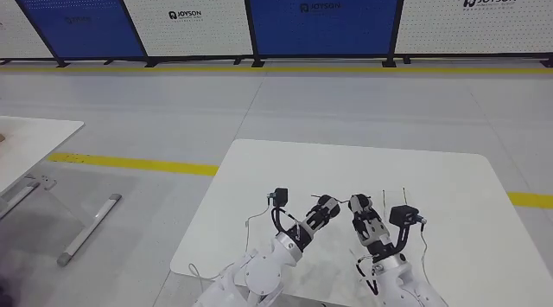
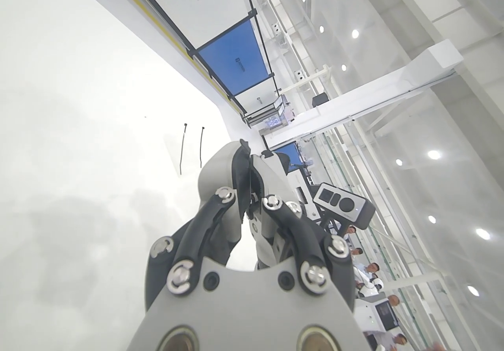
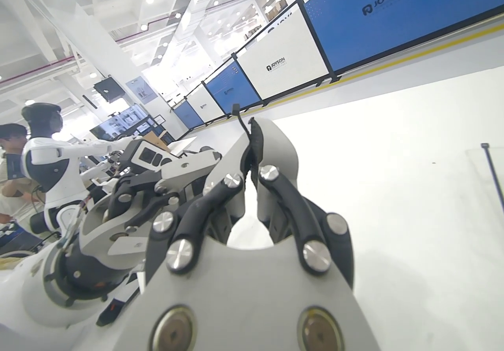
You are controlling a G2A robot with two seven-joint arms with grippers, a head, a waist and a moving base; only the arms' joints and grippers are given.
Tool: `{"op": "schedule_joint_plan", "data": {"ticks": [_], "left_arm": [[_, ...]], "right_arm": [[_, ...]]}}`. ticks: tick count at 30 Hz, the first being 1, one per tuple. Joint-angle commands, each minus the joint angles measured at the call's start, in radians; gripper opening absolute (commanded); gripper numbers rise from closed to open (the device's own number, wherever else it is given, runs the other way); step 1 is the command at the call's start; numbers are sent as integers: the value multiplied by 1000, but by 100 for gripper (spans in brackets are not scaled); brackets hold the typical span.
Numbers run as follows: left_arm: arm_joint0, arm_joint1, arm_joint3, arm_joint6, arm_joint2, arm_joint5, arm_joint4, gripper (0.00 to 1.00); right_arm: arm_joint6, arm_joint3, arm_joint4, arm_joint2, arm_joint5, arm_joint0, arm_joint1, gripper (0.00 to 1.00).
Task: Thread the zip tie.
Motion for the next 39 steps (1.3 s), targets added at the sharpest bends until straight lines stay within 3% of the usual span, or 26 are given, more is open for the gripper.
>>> {"op": "schedule_joint_plan", "data": {"ticks": [1, 11, 15, 26, 29, 32, 39], "left_arm": [[-1, 0, 1, -1, 0, 1, 1, 0], [-2, -5, 6, 25, 17, 30, 62, 0], [-4, -7, 8, 31, 19, 31, 67, 9], [-6, -10, 16, 36, 23, 37, 88, 15], [-9, -12, 19, 36, 24, 43, 89, 15], [-11, -13, 21, 37, 25, 46, 89, 0], [-10, -15, 22, 33, 26, 41, 93, 0]], "right_arm": [[5, 2, 4, 5, -4, 0, 1, 0], [0, -3, -22, 12, -1, -7, 1, 0], [-2, -5, -26, 13, 1, -11, 1, 0], [-12, -5, -46, 10, 4, -15, -1, 0], [-16, -5, -52, 9, 2, -18, -1, 0], [-20, -6, -55, 10, 0, -20, -1, 0], [-21, -6, -60, 11, -3, -24, -2, 0]]}}
